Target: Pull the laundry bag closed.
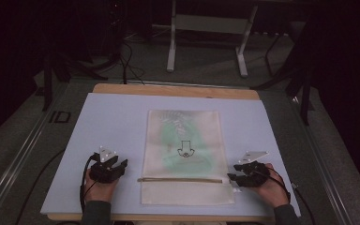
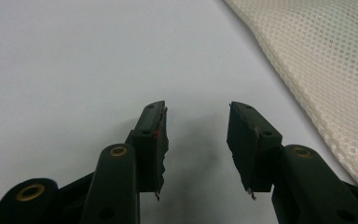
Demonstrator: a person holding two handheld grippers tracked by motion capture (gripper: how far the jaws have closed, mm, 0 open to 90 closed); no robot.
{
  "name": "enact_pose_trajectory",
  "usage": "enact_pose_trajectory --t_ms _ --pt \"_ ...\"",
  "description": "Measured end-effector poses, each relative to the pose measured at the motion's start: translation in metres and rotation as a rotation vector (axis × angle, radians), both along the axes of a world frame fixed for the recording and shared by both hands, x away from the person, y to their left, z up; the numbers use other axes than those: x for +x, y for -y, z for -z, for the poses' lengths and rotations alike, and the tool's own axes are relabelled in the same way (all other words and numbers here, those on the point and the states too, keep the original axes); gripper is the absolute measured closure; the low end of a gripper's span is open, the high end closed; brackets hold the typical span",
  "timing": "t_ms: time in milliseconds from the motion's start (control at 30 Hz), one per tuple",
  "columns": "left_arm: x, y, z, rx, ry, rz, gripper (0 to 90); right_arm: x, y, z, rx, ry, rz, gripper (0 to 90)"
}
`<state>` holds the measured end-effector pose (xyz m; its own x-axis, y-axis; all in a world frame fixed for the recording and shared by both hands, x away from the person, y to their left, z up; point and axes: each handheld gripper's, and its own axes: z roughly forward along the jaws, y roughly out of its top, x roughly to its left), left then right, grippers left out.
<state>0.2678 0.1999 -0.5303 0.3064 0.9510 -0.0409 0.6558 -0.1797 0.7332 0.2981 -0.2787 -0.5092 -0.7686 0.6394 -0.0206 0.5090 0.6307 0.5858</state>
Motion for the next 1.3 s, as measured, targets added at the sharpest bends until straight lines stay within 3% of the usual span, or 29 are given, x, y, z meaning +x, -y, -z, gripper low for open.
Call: enact_pose_trajectory --t_ms 467,633,1300 --pt "-0.001 0.000 -0.001 -0.022 0.015 0.014 56.0 -0.004 -0.009 -0.004 -0.011 -0.011 -0.039 51.9" --pt "-0.002 0.001 -0.001 -0.036 0.018 0.022 55.1 -0.008 -0.018 -0.010 0.014 -0.011 -0.079 52.3" --pt "-0.004 0.001 -0.002 -0.035 0.031 0.023 56.0 -0.013 -0.038 -0.008 0.019 -0.036 -0.144 53.0"
